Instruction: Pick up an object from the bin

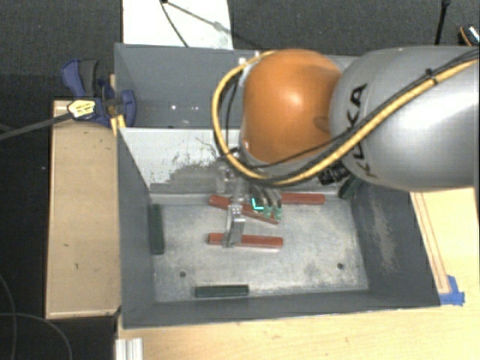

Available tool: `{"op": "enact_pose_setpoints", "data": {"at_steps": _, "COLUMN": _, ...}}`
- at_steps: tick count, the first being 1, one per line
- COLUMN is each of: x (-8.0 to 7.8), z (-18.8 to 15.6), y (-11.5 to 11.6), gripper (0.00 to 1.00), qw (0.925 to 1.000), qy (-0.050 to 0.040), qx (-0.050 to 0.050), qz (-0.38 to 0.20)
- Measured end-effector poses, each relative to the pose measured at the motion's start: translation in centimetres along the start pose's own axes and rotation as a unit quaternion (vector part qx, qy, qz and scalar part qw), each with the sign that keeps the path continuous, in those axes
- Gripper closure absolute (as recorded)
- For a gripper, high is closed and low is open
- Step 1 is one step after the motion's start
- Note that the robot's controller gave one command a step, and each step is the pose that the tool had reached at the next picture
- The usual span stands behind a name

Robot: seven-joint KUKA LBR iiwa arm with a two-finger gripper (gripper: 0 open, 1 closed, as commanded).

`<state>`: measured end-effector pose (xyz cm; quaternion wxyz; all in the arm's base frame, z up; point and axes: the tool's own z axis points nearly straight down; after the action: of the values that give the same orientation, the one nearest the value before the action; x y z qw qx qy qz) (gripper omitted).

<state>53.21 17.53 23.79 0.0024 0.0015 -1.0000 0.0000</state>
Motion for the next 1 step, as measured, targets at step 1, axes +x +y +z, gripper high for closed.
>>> {"op": "enact_pose_setpoints", "data": {"at_steps": 1, "x": -0.54, "z": 14.20, "y": -3.16, "gripper": 0.00, "qw": 1.0000, "qy": 0.0004, "qx": 0.001, "qz": 0.001}}
